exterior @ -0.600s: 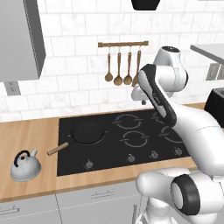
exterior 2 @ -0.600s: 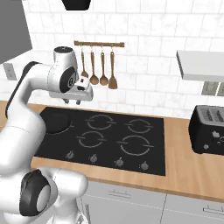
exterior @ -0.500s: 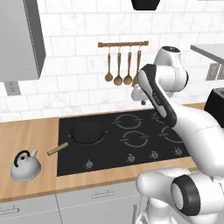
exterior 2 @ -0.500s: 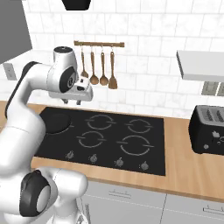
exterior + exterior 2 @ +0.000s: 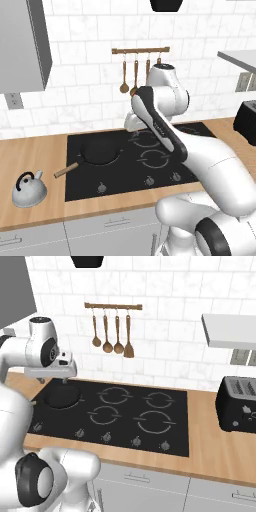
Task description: Pick the kettle from the counter and place it on a stove burner. Then turn the burner on.
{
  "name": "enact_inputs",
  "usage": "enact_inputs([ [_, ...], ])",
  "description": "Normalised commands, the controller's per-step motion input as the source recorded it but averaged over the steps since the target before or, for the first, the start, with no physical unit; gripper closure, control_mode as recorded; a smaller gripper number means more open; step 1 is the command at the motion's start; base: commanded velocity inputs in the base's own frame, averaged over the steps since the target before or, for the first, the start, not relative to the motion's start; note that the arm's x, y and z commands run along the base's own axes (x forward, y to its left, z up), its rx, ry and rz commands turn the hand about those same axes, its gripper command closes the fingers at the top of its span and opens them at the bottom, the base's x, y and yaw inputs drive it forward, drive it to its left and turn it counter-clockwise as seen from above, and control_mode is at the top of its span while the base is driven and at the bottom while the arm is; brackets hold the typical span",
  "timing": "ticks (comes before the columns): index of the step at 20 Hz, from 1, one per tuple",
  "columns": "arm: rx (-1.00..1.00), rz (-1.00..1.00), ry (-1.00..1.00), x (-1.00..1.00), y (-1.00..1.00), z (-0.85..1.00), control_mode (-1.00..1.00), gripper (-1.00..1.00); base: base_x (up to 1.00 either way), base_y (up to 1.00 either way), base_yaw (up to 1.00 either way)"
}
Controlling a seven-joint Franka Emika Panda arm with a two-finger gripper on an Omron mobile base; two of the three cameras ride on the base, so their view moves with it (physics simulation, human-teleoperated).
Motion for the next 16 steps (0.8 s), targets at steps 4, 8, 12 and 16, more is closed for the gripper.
enact_inputs([
  [4,0.00,0.39,0.11,0.00,1.00,-0.55,-1.00,-1.00,0.00,0.00,0.00],
  [8,0.00,0.37,0.03,0.07,1.00,-0.71,-1.00,-1.00,0.00,0.00,0.00],
  [12,-0.03,0.25,0.02,0.10,1.00,-0.56,-1.00,-1.00,0.00,0.00,0.00],
  [16,-0.11,0.05,0.05,0.00,0.97,-0.06,-1.00,-1.00,0.00,0.00,0.00],
])
